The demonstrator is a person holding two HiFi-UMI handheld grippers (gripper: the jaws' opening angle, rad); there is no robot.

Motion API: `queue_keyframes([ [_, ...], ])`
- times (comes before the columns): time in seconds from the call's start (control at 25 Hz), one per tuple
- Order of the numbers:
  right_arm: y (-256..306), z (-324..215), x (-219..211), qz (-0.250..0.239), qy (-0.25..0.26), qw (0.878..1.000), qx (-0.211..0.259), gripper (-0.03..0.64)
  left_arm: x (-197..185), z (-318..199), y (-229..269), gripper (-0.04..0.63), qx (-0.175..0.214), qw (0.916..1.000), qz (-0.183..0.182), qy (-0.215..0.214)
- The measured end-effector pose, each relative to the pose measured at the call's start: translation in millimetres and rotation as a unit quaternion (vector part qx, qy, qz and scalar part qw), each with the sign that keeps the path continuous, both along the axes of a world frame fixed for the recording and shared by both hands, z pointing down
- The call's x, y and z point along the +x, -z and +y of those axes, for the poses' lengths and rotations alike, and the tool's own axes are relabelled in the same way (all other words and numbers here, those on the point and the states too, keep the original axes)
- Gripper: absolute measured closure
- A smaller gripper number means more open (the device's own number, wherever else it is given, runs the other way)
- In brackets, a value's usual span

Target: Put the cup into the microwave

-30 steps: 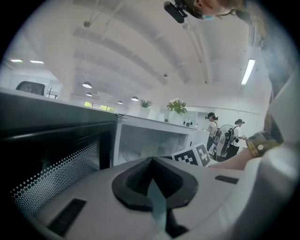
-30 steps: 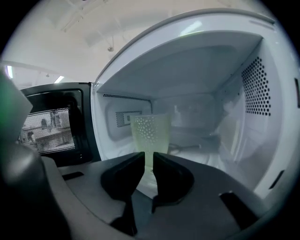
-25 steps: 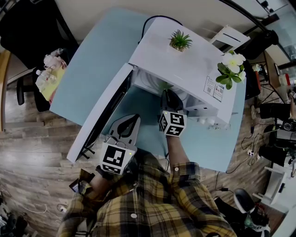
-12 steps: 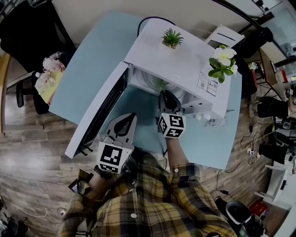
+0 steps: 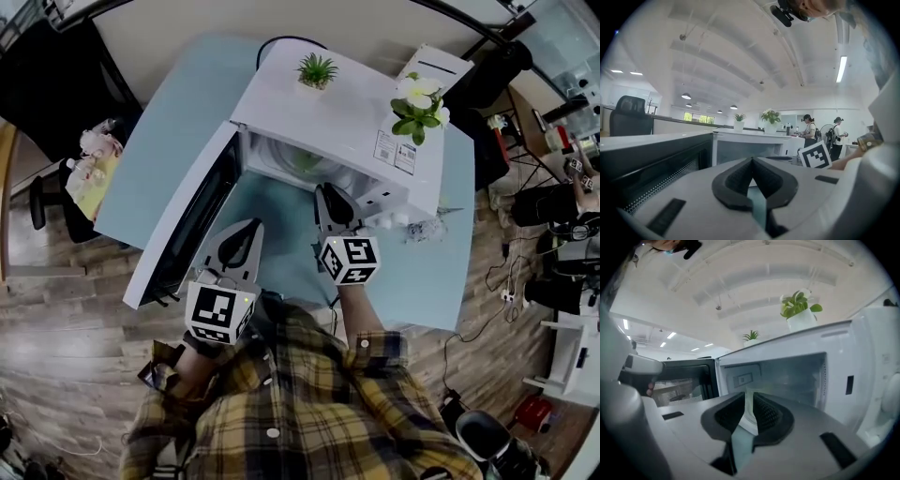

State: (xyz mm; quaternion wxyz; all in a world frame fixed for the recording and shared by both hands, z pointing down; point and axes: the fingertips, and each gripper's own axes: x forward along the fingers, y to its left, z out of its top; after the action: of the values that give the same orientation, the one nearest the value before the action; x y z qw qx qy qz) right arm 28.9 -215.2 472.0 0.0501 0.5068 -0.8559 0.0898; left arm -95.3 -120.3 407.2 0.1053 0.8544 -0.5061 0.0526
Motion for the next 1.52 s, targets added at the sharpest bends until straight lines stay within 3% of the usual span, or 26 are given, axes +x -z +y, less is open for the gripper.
queue_keyframes([
  [0.36, 53.9, 46.9, 25.8, -0.033, 0.053, 0.997, 0.041, 0.575, 23.2, 3.8, 20.4, 0.604, 0.027, 0.9996, -0.001, -0.012],
  [0.84, 100.1, 103.5, 78.2, -0.045, 0.072, 0.995, 0.061, 0.612, 68.2, 13.5, 30.4, 0.604, 0.042, 0.9981, 0.003, -0.046],
  [1.52, 95.7, 132.0, 123.0, -0.015, 0.014, 0.999, 0.04, 0.614, 90.0, 21.7, 15.4, 0.604, 0.022, 0.9967, -0.016, -0.076],
])
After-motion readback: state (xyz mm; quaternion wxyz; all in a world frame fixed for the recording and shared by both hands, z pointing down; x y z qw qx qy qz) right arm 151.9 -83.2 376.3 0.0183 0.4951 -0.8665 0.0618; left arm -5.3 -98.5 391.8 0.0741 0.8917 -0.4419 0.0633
